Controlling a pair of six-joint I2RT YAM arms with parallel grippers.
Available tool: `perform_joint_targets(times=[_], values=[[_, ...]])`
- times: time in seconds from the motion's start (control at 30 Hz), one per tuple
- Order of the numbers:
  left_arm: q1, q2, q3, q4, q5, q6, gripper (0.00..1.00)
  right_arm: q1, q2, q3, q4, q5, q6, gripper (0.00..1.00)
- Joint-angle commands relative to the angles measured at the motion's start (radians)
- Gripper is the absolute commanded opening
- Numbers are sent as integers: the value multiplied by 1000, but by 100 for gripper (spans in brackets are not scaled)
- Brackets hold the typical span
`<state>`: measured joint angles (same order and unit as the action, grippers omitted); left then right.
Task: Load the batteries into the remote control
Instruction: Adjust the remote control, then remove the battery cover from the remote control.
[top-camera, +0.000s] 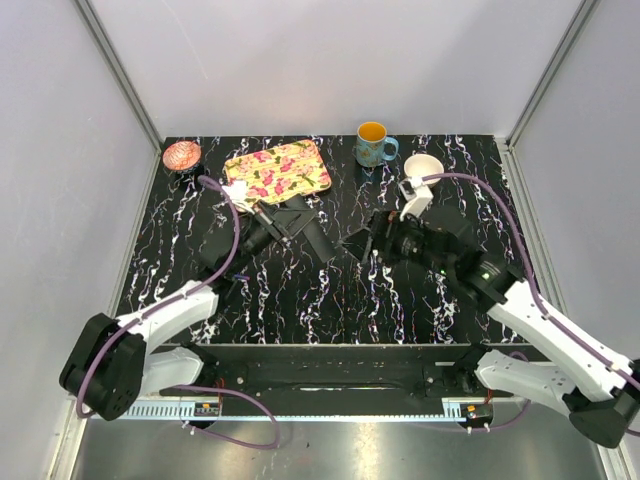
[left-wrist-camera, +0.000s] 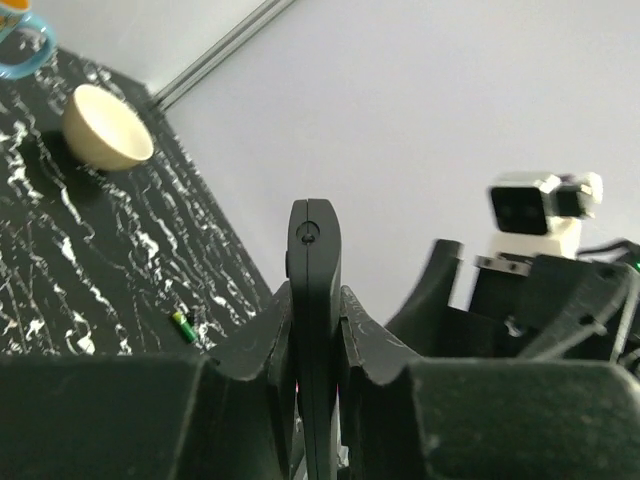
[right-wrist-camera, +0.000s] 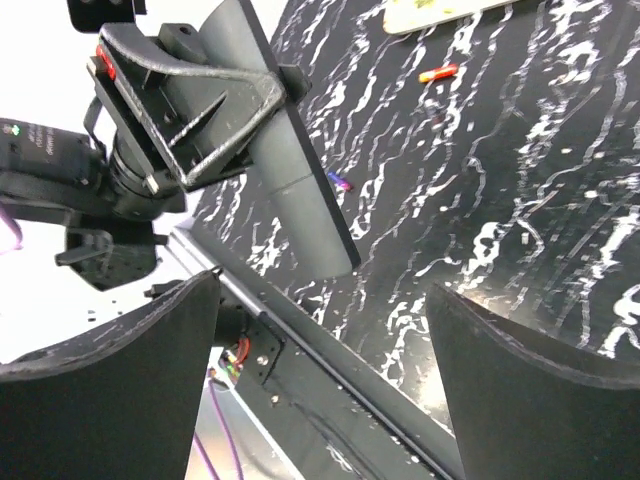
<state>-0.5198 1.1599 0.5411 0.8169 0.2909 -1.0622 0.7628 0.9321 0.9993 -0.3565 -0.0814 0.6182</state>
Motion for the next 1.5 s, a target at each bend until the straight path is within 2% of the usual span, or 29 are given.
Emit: perform_joint_targets(times=[0.0, 0.03, 0.13, 0.27, 0.3, 0.57, 0.7, 0.83, 1.13, 1.27, 1.4, 1.47], values=[[3, -15, -113, 476, -12, -55, 0, -7, 56, -24, 177, -150, 116, 94], [3, -31, -112, 456, -19, -45, 0, -7, 60, -39, 212, -153, 129, 94], [-25, -90, -64, 262, -48, 71, 0, -7, 100, -39, 225, -152, 156, 94], [-77, -160, -20, 38, -168, 184, 0, -7, 142, -47, 252, -150, 184, 94], [-83, -170, -15, 24, -179, 197, 0, -7, 152, -50, 264, -155, 190, 94], [-100, -177, -41, 21, -249, 189, 0, -11, 211, -70, 409, -211, 255, 90], [-105, -177, -44, 16, -266, 189, 0, -14, 240, -73, 450, -244, 273, 85], [-108, -177, -44, 14, -271, 191, 0, -23, 266, -79, 487, -264, 299, 74], [-111, -183, -49, 19, -280, 186, 0, -42, 287, -94, 510, -287, 318, 69], [-112, -181, -50, 25, -279, 182, 0, -53, 289, -106, 521, -294, 327, 63], [-115, -181, -53, 34, -279, 179, 0, -62, 295, -114, 544, -316, 341, 51], [-118, -181, -55, 37, -280, 179, 0, -63, 298, -120, 551, -327, 345, 49]])
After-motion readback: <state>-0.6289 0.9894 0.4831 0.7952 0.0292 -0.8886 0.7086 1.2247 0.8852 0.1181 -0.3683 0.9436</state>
